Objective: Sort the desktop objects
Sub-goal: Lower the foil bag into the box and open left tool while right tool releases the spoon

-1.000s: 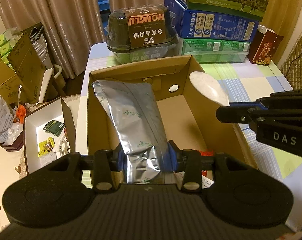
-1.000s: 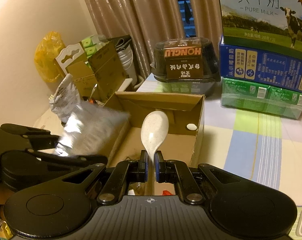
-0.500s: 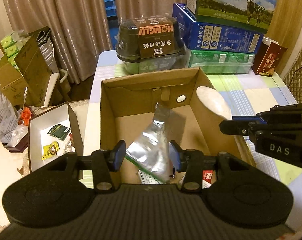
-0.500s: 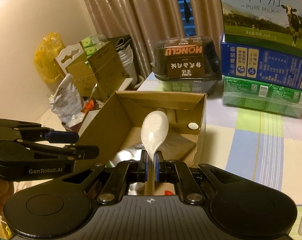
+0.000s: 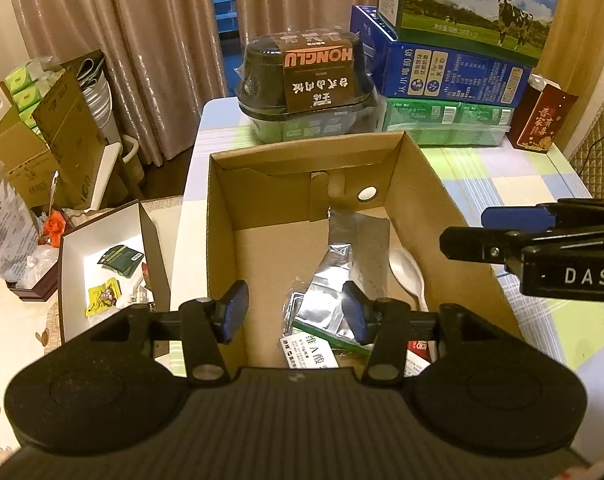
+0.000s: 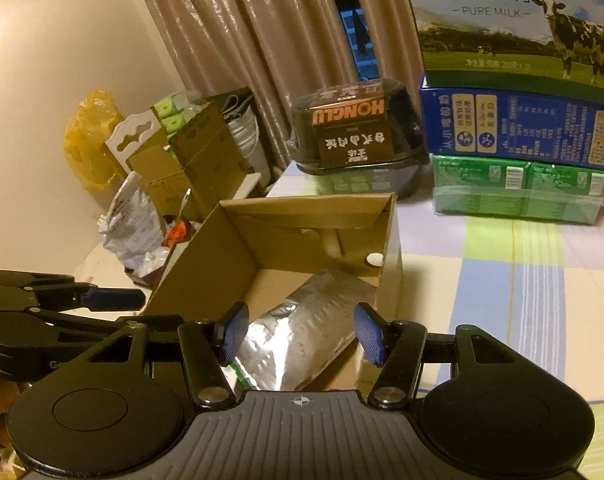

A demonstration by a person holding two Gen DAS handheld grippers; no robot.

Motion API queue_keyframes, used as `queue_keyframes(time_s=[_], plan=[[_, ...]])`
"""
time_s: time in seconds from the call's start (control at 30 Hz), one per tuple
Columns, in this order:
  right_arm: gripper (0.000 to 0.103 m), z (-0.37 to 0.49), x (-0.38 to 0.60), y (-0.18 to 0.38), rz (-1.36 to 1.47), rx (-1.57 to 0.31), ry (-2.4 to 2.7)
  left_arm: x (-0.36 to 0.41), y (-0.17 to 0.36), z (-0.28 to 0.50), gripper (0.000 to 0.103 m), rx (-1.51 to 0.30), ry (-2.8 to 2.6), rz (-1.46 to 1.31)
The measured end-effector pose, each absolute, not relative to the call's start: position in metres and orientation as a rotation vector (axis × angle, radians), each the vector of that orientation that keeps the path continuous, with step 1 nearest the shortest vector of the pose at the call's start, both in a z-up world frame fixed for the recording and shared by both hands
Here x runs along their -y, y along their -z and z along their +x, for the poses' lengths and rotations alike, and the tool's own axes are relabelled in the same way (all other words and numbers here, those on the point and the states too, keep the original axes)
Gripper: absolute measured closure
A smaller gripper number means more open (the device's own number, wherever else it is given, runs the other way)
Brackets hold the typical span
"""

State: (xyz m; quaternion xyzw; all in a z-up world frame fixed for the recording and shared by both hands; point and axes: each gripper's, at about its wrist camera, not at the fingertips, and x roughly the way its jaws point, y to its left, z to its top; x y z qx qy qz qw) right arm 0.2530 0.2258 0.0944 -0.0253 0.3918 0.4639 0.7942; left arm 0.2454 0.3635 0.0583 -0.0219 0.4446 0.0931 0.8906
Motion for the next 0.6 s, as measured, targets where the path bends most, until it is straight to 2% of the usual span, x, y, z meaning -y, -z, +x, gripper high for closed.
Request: queue_keyframes(time_s=[0.33, 0.43, 0.6], plan=[[0.046, 0.25, -0.207, -0.102, -0.087, -0.811, -0.984, -0.357, -0.064, 0.239, 0.039, -0.914, -0.205, -0.035], [0.041, 0.248, -0.196, -0.106, -0.09, -0.804, -0.972, -0.354, -0.069, 0.235, 0.028, -0.906, -0.21, -0.033], [0.027, 0.243, -0.174, -0.114, -0.093, -0.791, -0.958, -0.346, -0.076, 0.225, 0.017, -0.89, -0.223, -0.027]])
